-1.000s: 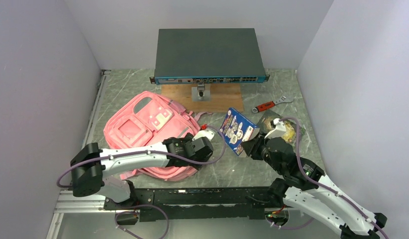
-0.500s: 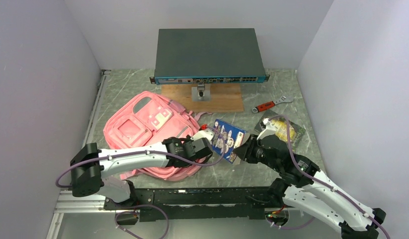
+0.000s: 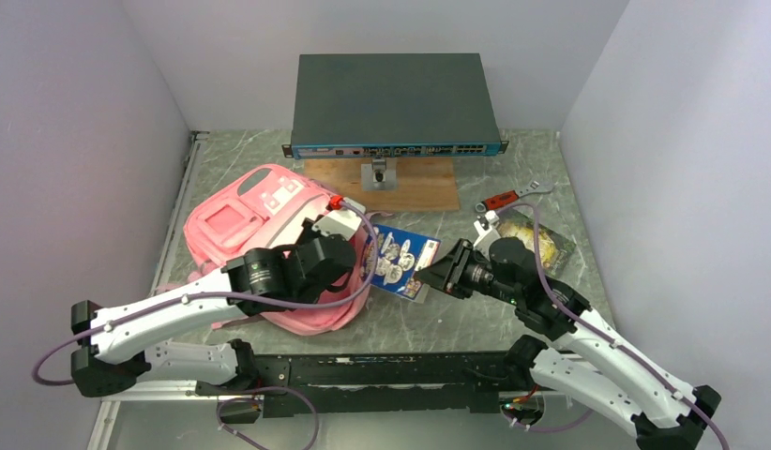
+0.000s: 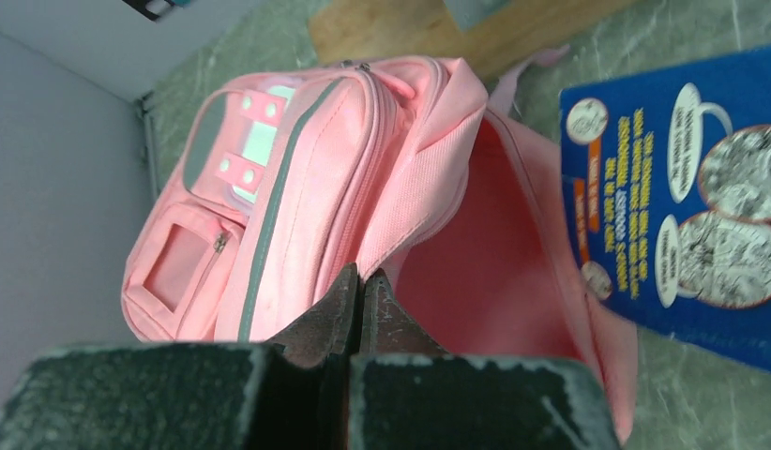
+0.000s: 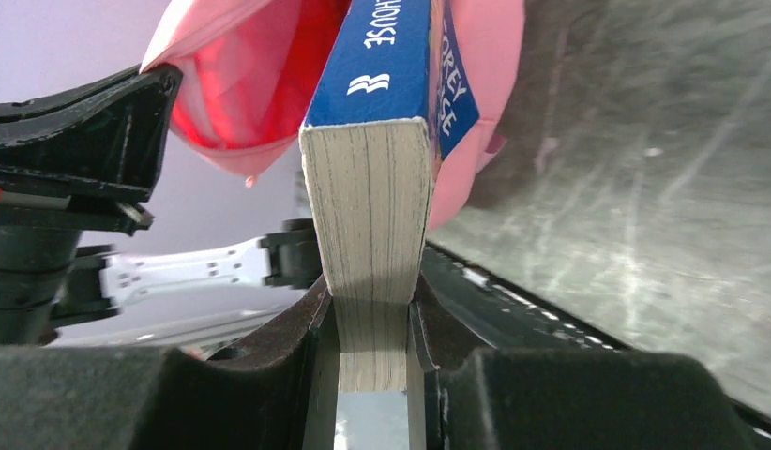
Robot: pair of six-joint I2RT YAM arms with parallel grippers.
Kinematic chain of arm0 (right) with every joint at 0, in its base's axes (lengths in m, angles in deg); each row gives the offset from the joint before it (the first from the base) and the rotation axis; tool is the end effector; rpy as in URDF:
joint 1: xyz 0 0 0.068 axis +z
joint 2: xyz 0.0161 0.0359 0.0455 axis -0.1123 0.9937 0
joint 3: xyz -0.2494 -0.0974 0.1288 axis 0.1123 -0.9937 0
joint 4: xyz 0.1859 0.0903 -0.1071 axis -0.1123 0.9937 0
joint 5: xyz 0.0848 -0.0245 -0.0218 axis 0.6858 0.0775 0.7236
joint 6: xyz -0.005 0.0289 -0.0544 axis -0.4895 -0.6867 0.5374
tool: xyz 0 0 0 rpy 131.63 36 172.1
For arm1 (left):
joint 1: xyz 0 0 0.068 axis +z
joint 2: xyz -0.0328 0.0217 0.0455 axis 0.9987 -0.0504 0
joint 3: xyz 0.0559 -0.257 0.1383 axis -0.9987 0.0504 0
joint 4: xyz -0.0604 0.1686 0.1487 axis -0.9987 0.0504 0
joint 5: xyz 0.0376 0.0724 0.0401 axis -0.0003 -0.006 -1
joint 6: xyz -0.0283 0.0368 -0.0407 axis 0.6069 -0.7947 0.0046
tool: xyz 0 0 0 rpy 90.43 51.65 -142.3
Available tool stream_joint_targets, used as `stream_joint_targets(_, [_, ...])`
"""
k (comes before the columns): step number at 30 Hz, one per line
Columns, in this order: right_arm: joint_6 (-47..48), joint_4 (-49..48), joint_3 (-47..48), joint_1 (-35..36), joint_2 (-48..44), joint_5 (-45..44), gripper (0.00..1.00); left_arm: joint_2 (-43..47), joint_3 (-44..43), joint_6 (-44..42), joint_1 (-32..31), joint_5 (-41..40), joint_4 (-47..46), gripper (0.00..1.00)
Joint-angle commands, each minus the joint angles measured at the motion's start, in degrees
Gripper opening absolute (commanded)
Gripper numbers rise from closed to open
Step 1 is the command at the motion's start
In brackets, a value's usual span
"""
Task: Pack the student bag
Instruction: Place the book in the student bag.
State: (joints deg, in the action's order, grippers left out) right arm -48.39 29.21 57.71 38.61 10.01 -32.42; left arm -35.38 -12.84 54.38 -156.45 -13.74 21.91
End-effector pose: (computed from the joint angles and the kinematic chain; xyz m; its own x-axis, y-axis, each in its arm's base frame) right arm 0.0717 0.0794 0.3061 -0.8273 0.4278 -0.3640 -0.0799 0.5518 0.8301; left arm 0.0969 -0.1503 0.3758 -0.3359 0.4245 -0.8408 0.2641 0.8993 0.3485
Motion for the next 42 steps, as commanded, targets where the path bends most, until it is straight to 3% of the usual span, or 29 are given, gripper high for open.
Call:
stream_joint_targets(1, [-7.05,-18.48,-0.09,-2.82,0.82,14.27,0.00,3.63,-1.18,-10.04,0.26,-6.20,-13.21,0.00])
stream_joint_targets(8, [-4.15,-16.00,5.97,-6.47,2.38,15.54,0.00,3.11,-1.85,-13.19,0.26,-6.15,-15.10,0.00])
stream_joint_targets(12, [-7.44,-23.48,1.58,-6.47,5.70,21.93,0.00,2.79,-1.25,-15.16,0.29,-6.07,-16.75,0.00])
stream_joint_targets(17, [-8.52,-25.92,1.20,-6.32,7.41,22.31,0.00,2.90,-1.91,-14.63,0.35,-6.02,-16.57,0.00])
stream_joint_targets(22, [-16.72,-42.99,-6.66,-2.95,14.45,22.82,0.00,3.32,-2.44,-15.17,0.35,-4.69,-17.67,0.00])
stream_joint_targets(31, [-21.88,-77.86,-7.61,1.91,34.04,12.27,0.00,2.60,-4.74,-15.54,0.35,1.85,-15.86,0.00])
stream_joint_targets(42, [-20.87,-82.39,2.93,4.95,49.64,5.18,0.00,2.84,-6.77,-18.14,0.35,5.81,-14.32,0.00])
